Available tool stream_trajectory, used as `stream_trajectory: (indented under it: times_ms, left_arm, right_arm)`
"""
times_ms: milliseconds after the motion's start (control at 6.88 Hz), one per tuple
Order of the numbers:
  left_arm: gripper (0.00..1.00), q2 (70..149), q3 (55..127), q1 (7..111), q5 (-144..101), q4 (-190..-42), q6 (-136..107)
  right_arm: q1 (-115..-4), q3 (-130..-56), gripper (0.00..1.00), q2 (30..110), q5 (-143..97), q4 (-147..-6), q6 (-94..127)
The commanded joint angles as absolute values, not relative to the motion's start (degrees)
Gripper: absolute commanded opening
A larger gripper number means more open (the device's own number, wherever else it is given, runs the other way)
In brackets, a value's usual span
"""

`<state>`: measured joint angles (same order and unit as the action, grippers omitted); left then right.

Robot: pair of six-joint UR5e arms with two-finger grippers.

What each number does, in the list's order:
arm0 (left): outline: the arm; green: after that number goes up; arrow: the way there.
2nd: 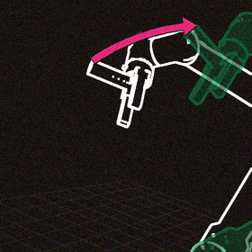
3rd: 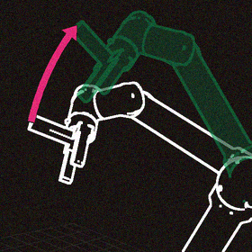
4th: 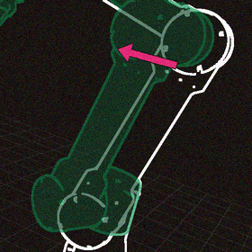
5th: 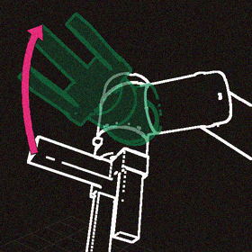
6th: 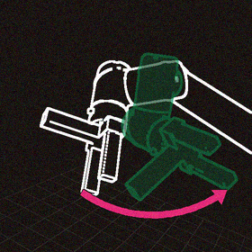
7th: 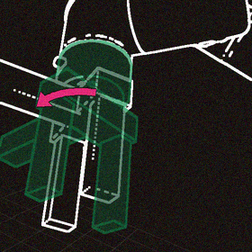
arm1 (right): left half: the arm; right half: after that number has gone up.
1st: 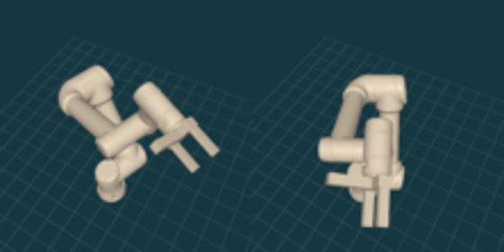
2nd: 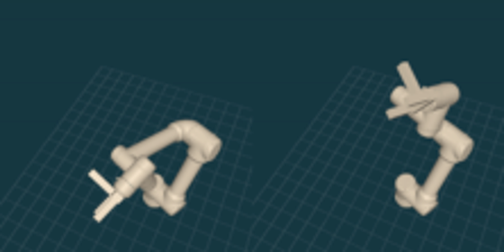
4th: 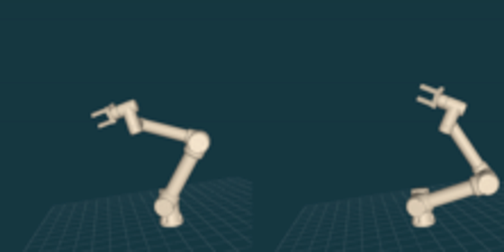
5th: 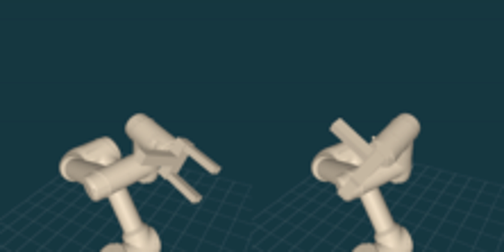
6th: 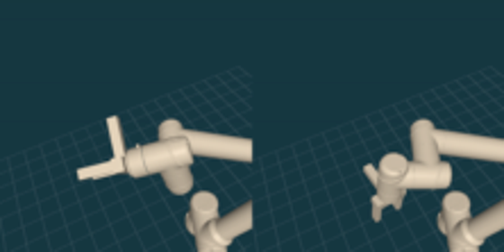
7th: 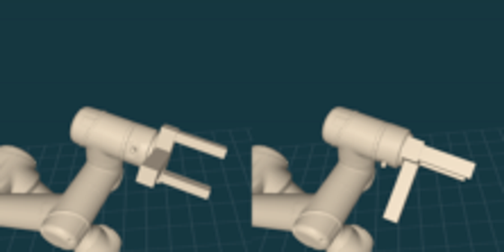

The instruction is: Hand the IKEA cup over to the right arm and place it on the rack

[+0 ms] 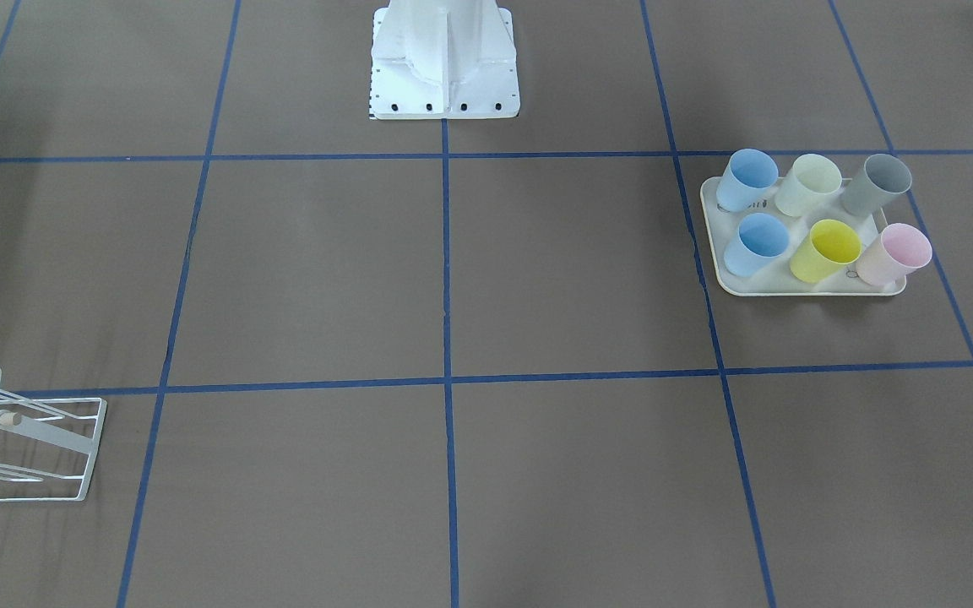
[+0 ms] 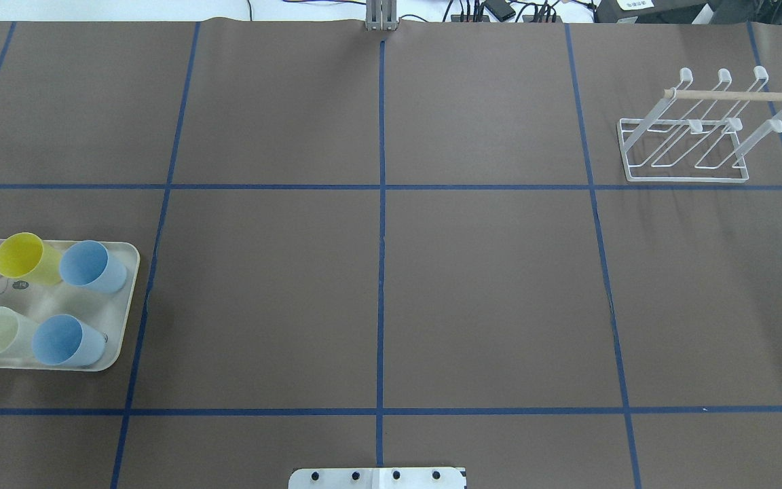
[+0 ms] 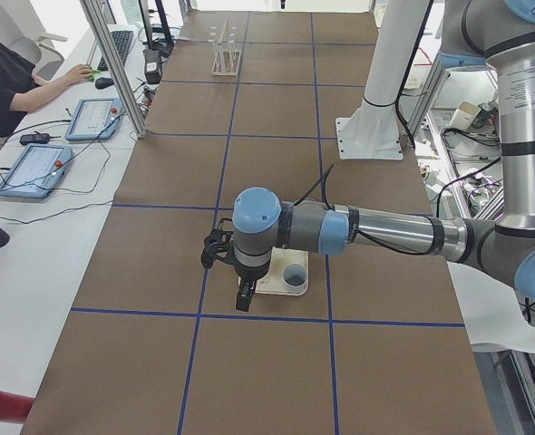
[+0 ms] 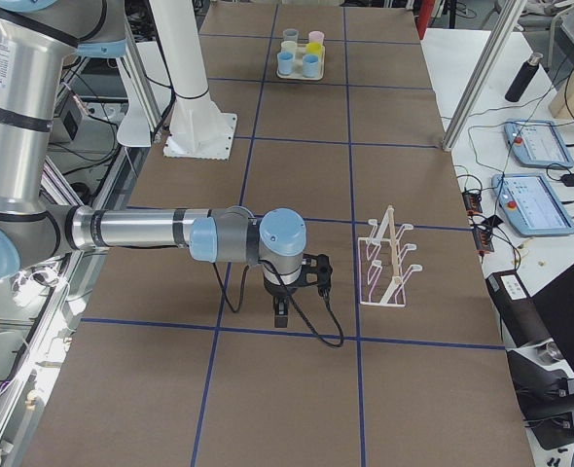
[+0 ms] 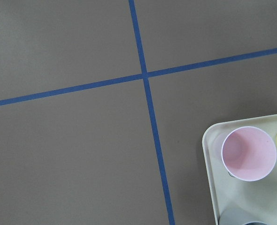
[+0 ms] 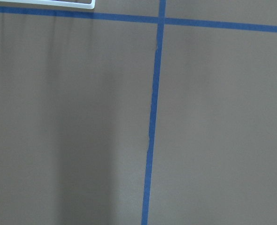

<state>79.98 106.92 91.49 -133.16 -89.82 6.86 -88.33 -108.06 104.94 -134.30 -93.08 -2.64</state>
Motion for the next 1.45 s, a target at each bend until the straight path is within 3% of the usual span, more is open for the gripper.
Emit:
stream_trajectory:
  times_ms: [0,726,1162,1307]
  left_arm:
    - [1.00,79.98,107.48,91.41,-133.07,-89.91,8.33]
    - [1.00,86.20,107.06,91.41,-132.63,-89.91,7.82]
    - [1.00,90.80,102.50,91.23,-133.15,-98.21,7.39]
    - [1.00,90.88,101.52,91.23,-133.15,-100.00,6.86]
  right_arm:
    - [-88.33,-108.19,1.00,104.94,-134.30,-93.08,-2.64]
    - [-88.24,-110.83,1.00,104.94,-137.01,-86.86,-2.46]
    - [-87.45,-112.85,1.00,105.29,-145.84,-70.02,9.92]
    - [-84.75,-112.07,1.00,101.55,-150.42,-68.40,10.11]
